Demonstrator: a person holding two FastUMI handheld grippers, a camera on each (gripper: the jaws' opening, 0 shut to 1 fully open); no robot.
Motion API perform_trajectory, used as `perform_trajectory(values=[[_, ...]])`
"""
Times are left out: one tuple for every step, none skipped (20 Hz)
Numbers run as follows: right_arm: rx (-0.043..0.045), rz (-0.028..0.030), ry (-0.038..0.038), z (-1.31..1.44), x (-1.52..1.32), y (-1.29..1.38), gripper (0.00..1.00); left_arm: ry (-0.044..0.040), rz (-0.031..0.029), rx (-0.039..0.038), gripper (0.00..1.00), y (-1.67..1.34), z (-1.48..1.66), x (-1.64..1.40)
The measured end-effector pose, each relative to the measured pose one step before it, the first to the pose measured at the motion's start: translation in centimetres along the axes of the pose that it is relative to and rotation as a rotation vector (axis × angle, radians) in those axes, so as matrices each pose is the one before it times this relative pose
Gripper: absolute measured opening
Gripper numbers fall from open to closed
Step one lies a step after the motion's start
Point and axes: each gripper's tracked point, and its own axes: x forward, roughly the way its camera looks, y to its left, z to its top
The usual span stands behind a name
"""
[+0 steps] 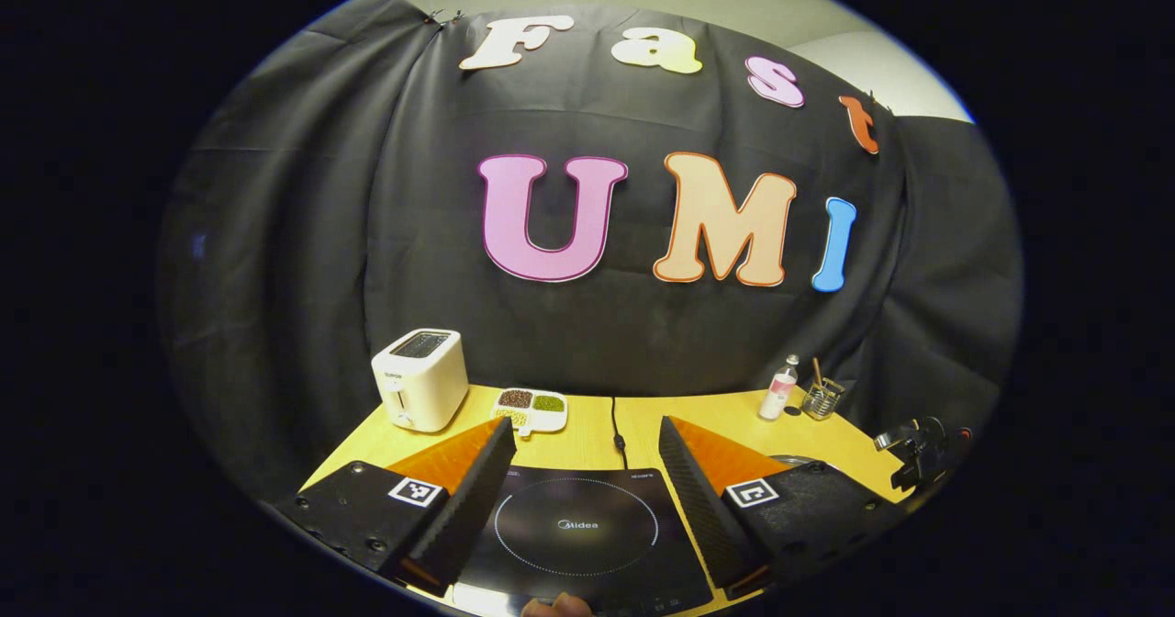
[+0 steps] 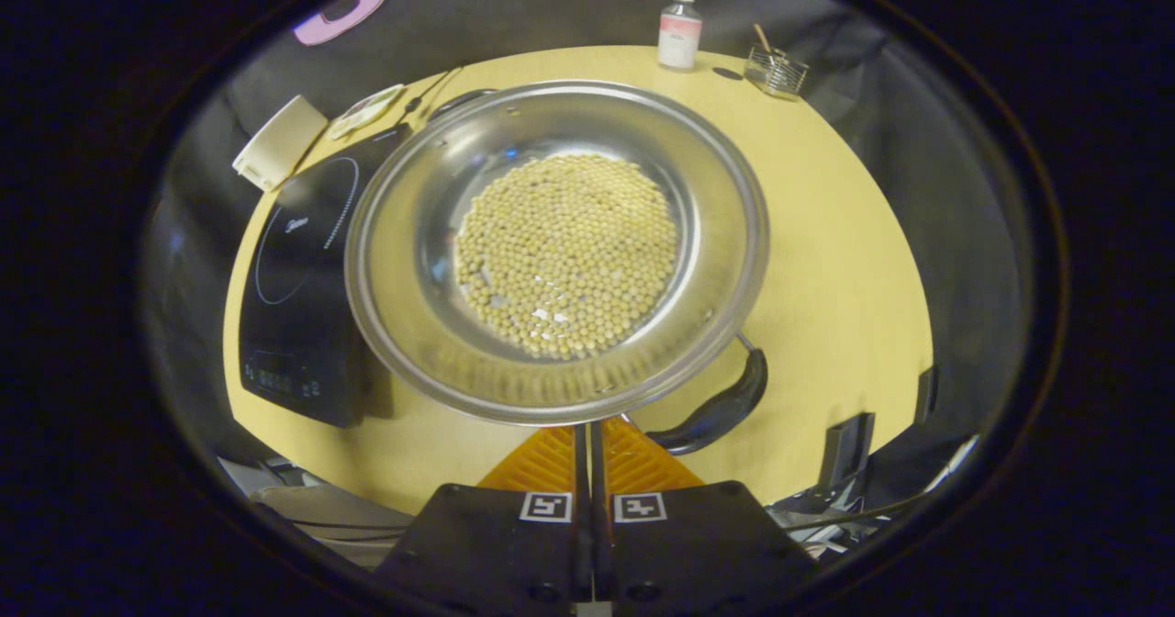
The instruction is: First push the handle of the pot to place it horizontally, then grasp the pot with both hands and set it on the induction cooktop.
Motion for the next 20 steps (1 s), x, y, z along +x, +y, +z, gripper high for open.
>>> perform_trajectory(values=[[-0.00852, 0.0028, 0.00051, 0.164, 0.259, -0.7, 0.03, 0.00104, 0.01553, 0.00617, 0.96, -0.027, 0.009, -0.013], [-0.01267, 0.00453, 0.00114, 0.27, 0.175, -0.738, 0.03, -0.00373, 0.01574, 0.0047, 0.96, -0.159, 0.209, 0.001], [-0.00875, 0.00731, 0.00523, 0.195, 0.268, -0.756, 0.03, 0.00719, 0.01838, 0.00653, 0.96, -0.342, -0.111, -0.002], [-0.00571, 0.01081, 0.00182, 0.555, 0.244, -0.668, 0.03, 0.00586, 0.01001, 0.00276, 0.96, -0.46, -0.123, -0.156], [-0.01281, 0.00925, -0.00268, 0.272, 0.28, -0.744, 0.0, -0.00175, 0.00829, 0.00423, 0.96, -0.941, 0.092, -0.121], [-0.01601, 0.00161, -0.0044, 0.471, 0.162, -0.977, 0.03, 0.00433, 0.01019, 0.01273, 0.97, -0.624, -0.088, 0.06], [-0.01377, 0.0006, -0.00236, 0.29, 0.117, -1.207, 0.02, 0.00287, 0.01259, 0.01425, 0.97, -0.696, 0.012, -0.216], [-0.00296, 0.01531, -0.00395, 0.558, 0.004, -0.857, 0.03, -0.00381, 0.01148, 0.00728, 0.97, -0.695, 0.178, -0.14], [0.00109, 0.017, -0.00552, 0.472, -0.01, -0.674, 0.0, -0.00124, 0.01097, 0.00061, 0.97, -0.669, 0.206, -0.261], [-0.00032, 0.01246, -0.00412, 0.774, 0.18, -0.743, 0.03, 0.00418, 0.01316, -0.0008, 0.96, -0.643, -0.026, -0.221], [-0.00452, 0.01309, -0.00742, 0.538, 0.089, -0.585, 0.03, 0.00137, 0.01533, -0.00321, 0.97, -0.524, 0.031, -0.298], [-0.00536, 0.01055, -0.00579, 0.682, 0.18, -0.556, 0.03, -0.00334, 0.01487, -0.00269, 0.94, -0.483, 0.026, -0.238], [-0.00284, 0.01185, -0.00477, 0.549, 0.193, -0.493, 0.03, 0.00128, 0.01574, -0.00036, 0.96, -0.359, 0.017, -0.326], [-0.001, 0.01251, -0.00298, 0.592, 0.232, -0.341, 0.03, 0.00747, 0.01538, 0.00223, 0.97, -0.272, -0.184, -0.344], [-0.00248, 0.01211, -0.00364, 0.436, 0.243, -0.389, 0.03, 0.00815, 0.01454, 0.00169, 0.97, -0.189, -0.15, -0.37], [-0.00107, 0.01124, -0.00207, 0.499, 0.245, -0.286, 0.0, 0.00351, 0.01331, -0.00061, 0.97, -0.237, -0.109, -0.339], [-0.00342, 0.01097, -0.00139, 0.222, 0.254, -0.176, 0.03, 0.00358, 0.00867, 0.0002, 0.97, -0.199, -0.005, -0.419], [-0.00229, 0.00918, -0.0022, 0.338, 0.18, -0.185, 0.03, 0.00592, 0.00767, 0.00354, 0.96, -0.205, -0.159, -0.446], [-0.00219, 0.00847, -0.00208, 0.242, 0.172, -0.18, 0.03, 0.00627, 0.00552, 0.00825, 0.96, -0.194, -0.12, -0.365], [-0.00091, 0.00737, -0.00152, 0.316, 0.273, -0.194, 0.03, 0.00368, 0.00507, 0.00928, 0.96, -0.11, -0.171, -0.221]])
